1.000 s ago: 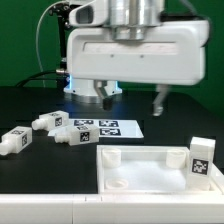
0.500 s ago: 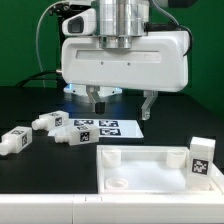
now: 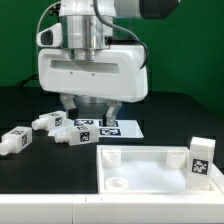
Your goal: Assemble square table
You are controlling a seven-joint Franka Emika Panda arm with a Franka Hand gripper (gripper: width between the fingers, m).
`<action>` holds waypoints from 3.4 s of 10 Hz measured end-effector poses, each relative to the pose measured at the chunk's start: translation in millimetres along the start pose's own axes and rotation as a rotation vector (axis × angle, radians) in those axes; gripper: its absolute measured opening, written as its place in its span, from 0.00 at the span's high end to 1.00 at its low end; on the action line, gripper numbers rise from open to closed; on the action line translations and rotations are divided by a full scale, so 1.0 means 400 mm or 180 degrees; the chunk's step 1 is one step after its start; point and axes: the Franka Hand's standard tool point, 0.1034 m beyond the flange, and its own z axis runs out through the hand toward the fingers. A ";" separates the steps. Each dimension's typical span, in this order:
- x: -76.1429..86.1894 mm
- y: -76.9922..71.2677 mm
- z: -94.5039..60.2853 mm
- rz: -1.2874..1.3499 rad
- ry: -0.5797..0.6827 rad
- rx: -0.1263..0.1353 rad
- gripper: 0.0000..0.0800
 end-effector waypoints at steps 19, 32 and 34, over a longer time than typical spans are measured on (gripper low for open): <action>-0.054 0.030 0.016 -0.4013 -0.0037 -0.0209 0.19; -0.157 0.080 0.042 -0.7001 -0.0174 -0.0469 0.19; -0.149 0.104 0.036 -0.7268 -0.0211 -0.0488 0.19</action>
Offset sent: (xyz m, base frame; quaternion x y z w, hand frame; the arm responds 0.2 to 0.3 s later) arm -0.0443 -0.0237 -0.0135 0.0997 0.0212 0.2115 0.9720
